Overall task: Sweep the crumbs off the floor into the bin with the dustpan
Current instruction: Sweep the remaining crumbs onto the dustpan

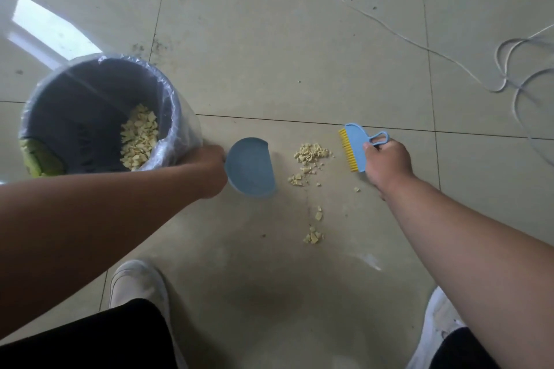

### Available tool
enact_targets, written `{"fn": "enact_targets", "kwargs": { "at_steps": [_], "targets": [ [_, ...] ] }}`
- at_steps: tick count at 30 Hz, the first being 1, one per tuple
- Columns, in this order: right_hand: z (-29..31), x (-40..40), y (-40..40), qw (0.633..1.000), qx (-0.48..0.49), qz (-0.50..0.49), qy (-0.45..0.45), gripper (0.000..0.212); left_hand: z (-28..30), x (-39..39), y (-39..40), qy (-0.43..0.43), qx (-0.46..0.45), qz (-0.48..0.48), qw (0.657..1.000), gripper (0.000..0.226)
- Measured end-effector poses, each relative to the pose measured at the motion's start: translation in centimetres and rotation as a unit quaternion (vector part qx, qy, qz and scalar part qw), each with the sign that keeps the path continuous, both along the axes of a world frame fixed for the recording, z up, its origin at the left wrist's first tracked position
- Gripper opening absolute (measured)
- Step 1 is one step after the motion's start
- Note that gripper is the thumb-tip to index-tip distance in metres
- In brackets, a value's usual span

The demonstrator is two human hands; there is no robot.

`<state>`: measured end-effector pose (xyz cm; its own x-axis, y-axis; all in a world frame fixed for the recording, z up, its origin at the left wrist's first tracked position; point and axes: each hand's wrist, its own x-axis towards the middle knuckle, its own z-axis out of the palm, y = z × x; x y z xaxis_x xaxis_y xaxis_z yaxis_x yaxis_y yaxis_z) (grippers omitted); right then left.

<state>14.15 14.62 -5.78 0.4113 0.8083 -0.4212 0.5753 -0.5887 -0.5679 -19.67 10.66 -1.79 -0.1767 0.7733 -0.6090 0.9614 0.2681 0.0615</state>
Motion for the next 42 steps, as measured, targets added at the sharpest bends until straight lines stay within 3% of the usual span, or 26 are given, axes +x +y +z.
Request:
{"fn": "enact_targets", "kwargs": {
  "at_steps": [12, 22, 32, 42],
  "targets": [
    [-0.7, -4.9, 2.6, 0.988, 0.005, 0.149, -0.042, 0.025, -2.0, -1.4, 1.4, -0.091, 0.016, 0.063, 0.994, 0.018],
    [-0.7, -7.3, 2.6, 0.971, 0.003, 0.234, -0.044, 0.016, -2.6, -2.3, 1.6, -0.108, 0.025, 0.077, 0.991, 0.015],
    [-0.9, -7.0, -0.3, 0.948, -0.003, 0.316, -0.031, 0.024, -2.3, -2.4, 0.6, -0.076, 0.006, -0.014, 0.997, 0.016],
    [-1.1, -5.8, -3.2, 0.931, -0.01, 0.365, -0.017, 0.019, -1.6, -2.3, -0.2, -0.065, -0.01, -0.022, 0.998, 0.023]
  ]
}}
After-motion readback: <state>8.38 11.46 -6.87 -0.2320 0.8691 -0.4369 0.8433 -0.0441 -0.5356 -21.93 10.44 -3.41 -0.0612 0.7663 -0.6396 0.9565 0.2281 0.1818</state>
